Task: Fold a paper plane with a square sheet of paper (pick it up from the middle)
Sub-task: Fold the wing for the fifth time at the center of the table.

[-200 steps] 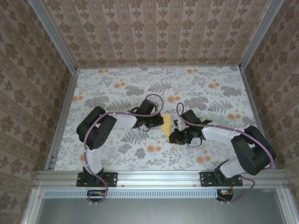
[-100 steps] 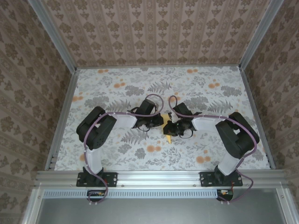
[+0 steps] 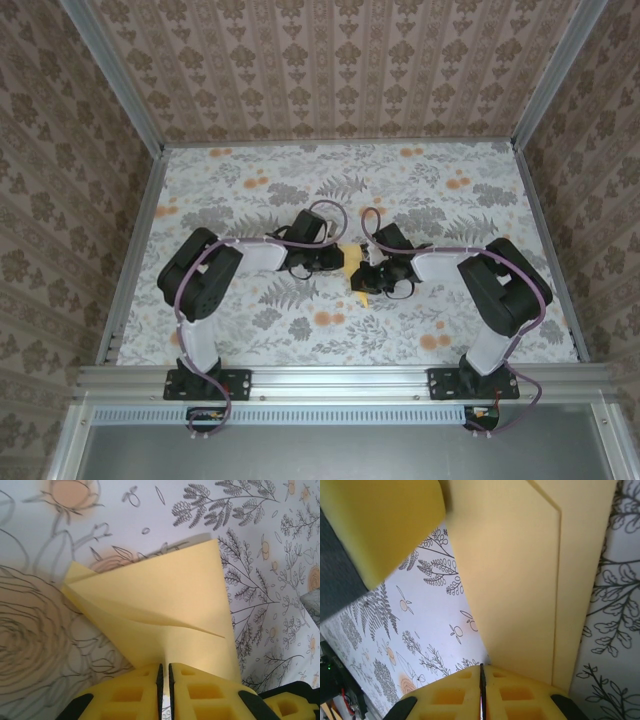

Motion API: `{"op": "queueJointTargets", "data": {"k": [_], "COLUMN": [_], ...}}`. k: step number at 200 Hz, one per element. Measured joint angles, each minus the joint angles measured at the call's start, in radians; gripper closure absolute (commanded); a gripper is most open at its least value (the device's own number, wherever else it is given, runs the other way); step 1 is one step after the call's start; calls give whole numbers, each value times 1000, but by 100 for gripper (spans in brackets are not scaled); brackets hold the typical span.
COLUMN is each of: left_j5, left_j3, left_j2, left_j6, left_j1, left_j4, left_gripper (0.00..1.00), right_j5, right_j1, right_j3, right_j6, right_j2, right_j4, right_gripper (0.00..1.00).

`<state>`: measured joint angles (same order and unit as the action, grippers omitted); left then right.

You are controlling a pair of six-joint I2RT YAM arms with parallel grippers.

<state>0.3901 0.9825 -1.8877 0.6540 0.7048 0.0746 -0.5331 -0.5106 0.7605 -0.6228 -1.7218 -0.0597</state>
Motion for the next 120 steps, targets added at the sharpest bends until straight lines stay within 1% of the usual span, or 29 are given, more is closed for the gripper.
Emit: {"op": "queueJointTargets", "data": {"k": [39, 75, 120], "left_j5": [50, 85, 100], "left_j3": [-2, -6, 2], "left_j2": [0, 0, -12], "left_j6": [-29, -43, -45], "left_j1": [-32, -31, -24], "left_j4": [16, 54, 67], "left_gripper": [82, 82, 82], "right_j5": [-22, -37, -51], "right_j1": [6, 11, 17], "right_j3": [-5, -5, -6], "right_j6": [6, 7, 7], "right_j2": [-5, -9, -13], "right_j4": [10, 13, 19], "right_gripper": [89, 89, 89]}}
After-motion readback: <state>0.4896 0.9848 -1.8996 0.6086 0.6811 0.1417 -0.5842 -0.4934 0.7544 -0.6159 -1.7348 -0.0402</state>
